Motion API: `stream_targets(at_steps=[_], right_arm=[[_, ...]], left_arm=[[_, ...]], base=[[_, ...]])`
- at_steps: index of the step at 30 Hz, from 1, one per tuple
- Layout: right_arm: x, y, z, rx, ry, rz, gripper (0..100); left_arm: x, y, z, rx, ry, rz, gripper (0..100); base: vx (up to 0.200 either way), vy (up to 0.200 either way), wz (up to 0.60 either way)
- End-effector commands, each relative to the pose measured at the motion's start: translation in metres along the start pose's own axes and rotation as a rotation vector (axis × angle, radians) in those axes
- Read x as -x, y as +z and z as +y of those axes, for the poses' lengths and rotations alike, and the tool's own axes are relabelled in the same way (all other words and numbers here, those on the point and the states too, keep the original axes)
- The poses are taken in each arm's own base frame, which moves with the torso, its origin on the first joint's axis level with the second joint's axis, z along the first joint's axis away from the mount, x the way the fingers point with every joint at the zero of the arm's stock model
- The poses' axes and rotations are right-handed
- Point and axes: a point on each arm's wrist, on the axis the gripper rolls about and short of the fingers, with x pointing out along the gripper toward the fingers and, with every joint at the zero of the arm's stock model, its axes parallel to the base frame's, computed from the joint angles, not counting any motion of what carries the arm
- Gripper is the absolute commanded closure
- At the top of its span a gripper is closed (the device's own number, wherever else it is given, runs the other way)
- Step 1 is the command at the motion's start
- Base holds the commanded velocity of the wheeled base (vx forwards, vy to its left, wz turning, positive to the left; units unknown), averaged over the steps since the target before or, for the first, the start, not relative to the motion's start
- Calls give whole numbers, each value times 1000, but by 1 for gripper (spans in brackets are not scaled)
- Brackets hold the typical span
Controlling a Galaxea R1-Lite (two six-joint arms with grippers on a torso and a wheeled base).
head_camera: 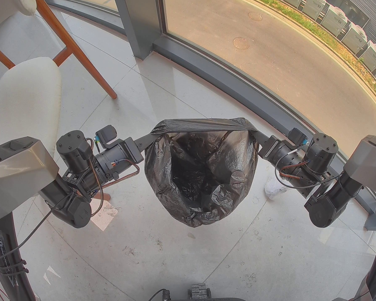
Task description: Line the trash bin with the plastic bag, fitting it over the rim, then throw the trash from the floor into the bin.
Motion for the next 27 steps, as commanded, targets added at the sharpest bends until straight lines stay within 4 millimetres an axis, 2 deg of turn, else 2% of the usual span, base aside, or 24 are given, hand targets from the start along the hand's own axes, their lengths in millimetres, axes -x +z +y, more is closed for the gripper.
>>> stream_targets(at_steps=[1,9,19,27], right_arm=[[-3,-7,-7,-4,-16,14,100],[-10,-25,-19,-7,-33,37,100],[-13,-27,-18,-10,-8,21,100],[-18,-38,-24,-10,-11,34,100]], left_arm=[[-4,-6,10,-1,6,-5,100],[-7,-20,22,11,26,19,100],[-11,-30,31,19,36,35,100],[-11,-34,36,24,42,43,100]], base=[[0,0,0],[0,0,0],[0,0,0],[0,0,0]])
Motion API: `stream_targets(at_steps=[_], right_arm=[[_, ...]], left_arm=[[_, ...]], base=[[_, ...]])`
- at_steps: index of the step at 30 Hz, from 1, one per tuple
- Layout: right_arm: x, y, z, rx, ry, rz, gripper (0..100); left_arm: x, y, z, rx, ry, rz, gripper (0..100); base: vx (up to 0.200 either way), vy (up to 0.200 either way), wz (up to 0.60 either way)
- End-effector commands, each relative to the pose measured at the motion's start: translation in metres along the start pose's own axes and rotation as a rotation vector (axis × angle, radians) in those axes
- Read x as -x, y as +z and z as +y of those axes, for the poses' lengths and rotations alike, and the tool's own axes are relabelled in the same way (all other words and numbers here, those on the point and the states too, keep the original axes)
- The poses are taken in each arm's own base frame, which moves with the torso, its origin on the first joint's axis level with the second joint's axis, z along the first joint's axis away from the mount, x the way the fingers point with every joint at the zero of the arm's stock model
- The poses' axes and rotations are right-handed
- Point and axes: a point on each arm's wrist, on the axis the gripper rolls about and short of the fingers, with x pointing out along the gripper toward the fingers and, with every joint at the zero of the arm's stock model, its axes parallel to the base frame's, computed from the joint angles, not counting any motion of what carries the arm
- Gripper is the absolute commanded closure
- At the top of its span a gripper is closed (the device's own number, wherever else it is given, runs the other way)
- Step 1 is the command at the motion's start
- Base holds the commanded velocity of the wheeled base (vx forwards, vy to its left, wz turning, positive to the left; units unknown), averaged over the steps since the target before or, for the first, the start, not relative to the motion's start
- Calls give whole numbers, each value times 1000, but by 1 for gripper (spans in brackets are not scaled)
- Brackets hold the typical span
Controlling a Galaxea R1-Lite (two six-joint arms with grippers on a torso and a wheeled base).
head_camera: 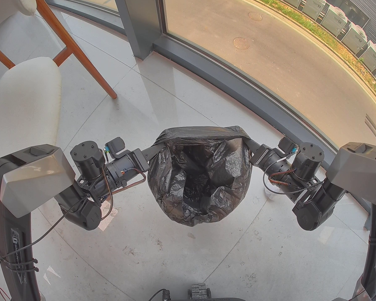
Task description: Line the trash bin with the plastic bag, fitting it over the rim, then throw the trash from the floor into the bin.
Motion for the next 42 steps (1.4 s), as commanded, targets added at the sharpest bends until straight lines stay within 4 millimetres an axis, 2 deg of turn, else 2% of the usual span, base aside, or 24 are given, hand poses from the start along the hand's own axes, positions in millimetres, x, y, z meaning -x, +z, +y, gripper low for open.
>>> stream_targets(at_steps=[1,4,5,9,14,23,28,34,35,42], right_arm=[[-2,-5,-3,-3,4,10,100],[-5,-4,-3,-16,9,3,100],[-5,-4,-2,-22,9,-1,0],[-10,2,2,-76,27,-32,0],[-5,1,6,-106,23,-17,0],[37,44,37,-93,107,4,0],[60,50,48,-89,175,71,0],[60,52,50,-86,188,68,0],[60,52,50,-85,190,62,0],[59,52,48,-84,182,65,0]], left_arm=[[-1,0,3,-8,-7,-12,100],[-1,1,3,-9,-6,-14,100],[-1,1,3,-9,-6,-14,100],[-1,0,4,-9,-5,-15,100],[-2,-2,8,-8,1,-12,100],[0,-4,21,-13,28,-13,100],[3,-4,28,-10,51,-20,100],[3,-4,29,-11,74,-39,100],[4,-5,30,-8,76,-35,0],[3,-10,33,-21,81,-24,0]], base=[[0,0,0],[0,0,0],[0,0,0],[0,0,0],[0,0,0],[0,0,0],[0,0,0],[0,0,0],[0,0,0],[0,0,0]])
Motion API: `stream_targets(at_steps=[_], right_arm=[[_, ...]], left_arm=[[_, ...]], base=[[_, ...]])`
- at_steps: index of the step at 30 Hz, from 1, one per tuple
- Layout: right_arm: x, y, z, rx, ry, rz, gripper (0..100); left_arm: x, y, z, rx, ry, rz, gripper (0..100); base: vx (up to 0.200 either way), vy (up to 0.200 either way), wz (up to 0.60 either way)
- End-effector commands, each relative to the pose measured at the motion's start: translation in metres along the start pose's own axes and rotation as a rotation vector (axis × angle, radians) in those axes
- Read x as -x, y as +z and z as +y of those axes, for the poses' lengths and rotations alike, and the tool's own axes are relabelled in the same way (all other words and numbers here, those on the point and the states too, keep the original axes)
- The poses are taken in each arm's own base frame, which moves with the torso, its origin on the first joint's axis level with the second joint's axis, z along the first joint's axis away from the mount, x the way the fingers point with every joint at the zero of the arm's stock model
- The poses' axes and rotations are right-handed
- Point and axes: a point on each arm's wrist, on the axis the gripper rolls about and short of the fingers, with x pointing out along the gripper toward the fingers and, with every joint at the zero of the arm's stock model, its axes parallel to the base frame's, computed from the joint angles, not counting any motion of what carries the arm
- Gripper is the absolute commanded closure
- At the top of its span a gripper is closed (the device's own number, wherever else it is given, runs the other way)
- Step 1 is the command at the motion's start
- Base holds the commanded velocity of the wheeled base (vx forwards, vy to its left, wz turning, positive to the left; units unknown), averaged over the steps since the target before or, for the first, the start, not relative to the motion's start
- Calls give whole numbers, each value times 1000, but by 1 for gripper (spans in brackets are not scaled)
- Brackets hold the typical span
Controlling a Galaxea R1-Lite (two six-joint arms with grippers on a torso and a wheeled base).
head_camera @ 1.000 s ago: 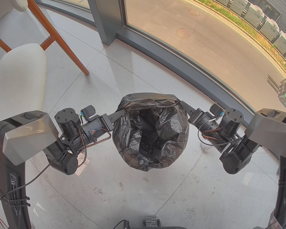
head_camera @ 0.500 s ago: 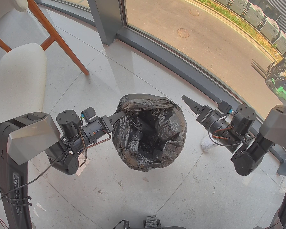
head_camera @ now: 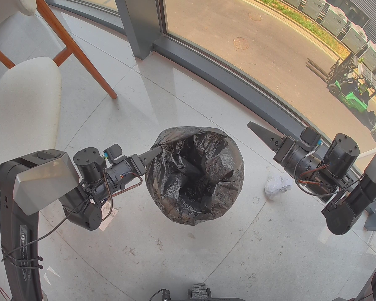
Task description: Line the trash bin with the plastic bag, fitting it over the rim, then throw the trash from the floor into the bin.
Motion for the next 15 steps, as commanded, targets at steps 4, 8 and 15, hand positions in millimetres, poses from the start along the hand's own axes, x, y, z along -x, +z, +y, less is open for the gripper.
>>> stream_targets(at_steps=[4,8,15], right_arm=[[0,-3,-4,28,-19,12,0],[-2,-8,-10,52,-36,27,0],[2,-7,-12,30,-114,82,0]], left_arm=[[1,6,-23,-18,-43,-9,0],[16,20,-65,-8,-100,-9,0],[35,31,-100,-6,-149,-8,0]], base=[[0,0,0],[0,0,0],[0,0,0]])
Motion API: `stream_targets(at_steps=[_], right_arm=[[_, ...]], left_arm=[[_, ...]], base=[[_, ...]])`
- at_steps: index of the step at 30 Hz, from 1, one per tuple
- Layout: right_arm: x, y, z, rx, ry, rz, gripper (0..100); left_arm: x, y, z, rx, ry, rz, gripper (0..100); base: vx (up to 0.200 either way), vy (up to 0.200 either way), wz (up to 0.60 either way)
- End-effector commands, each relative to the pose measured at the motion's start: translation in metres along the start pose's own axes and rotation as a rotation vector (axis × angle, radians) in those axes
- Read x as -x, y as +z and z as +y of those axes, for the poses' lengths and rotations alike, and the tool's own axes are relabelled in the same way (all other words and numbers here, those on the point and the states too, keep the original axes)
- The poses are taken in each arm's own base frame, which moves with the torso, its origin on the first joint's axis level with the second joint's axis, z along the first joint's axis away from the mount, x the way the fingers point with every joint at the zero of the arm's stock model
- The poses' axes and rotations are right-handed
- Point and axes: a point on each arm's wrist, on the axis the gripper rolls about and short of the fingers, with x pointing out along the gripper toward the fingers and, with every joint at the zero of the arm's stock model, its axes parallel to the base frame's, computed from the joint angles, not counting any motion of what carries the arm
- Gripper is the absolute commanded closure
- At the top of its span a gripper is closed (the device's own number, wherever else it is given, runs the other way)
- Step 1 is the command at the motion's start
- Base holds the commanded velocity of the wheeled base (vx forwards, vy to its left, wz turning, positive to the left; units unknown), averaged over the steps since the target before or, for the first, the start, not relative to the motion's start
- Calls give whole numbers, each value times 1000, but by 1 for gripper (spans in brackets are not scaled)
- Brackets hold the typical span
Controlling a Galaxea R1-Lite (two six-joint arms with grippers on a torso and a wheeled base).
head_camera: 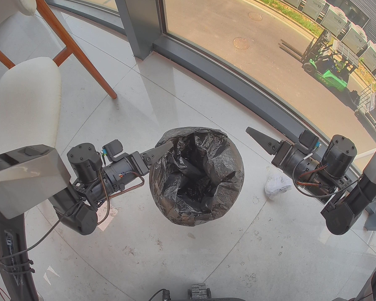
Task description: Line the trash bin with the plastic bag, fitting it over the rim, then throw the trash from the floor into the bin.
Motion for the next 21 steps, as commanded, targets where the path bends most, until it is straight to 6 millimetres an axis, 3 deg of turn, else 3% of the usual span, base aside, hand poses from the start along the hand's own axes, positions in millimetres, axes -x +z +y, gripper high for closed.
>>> stream_targets(at_steps=[1,10,13,16,21], right_arm=[[5,3,-1,-12,-78,40,0],[22,26,-2,-10,-323,143,0],[32,38,-25,62,-448,144,0],[32,38,-37,82,-504,139,0],[13,27,-84,189,-579,193,0]], left_arm=[[14,18,-41,-28,-72,-35,0],[19,23,-49,-36,-88,-41,0],[23,26,-70,-46,-143,-37,0],[27,29,-75,-50,-156,-36,0],[27,22,-78,-44,-166,-12,0]], base=[[0,0,0],[0,0,0],[0,0,0],[0,0,0],[0,0,0]])
